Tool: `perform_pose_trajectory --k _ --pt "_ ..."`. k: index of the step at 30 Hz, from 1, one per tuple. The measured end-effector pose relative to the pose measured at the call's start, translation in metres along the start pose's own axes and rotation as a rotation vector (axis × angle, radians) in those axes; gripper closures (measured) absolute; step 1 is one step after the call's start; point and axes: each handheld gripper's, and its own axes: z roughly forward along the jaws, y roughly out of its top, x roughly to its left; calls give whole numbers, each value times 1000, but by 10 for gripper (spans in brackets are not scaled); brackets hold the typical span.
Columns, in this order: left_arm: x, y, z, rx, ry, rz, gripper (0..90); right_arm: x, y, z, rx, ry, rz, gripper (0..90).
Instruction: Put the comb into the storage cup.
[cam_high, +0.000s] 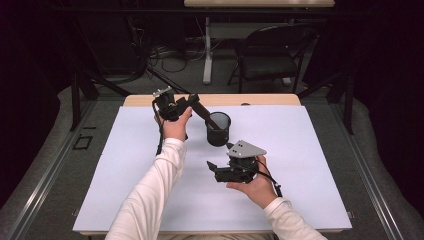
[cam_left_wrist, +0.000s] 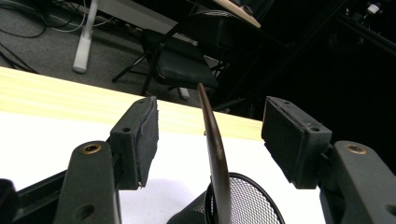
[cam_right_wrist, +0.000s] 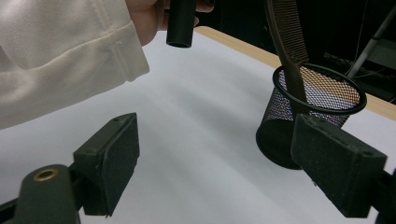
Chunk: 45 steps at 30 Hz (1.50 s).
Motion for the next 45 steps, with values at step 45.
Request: perform_pose_trajectory --k 45 --pt "-6 17 -41 41 -43 188 334 -1 0 -1 -3 -7 3 154"
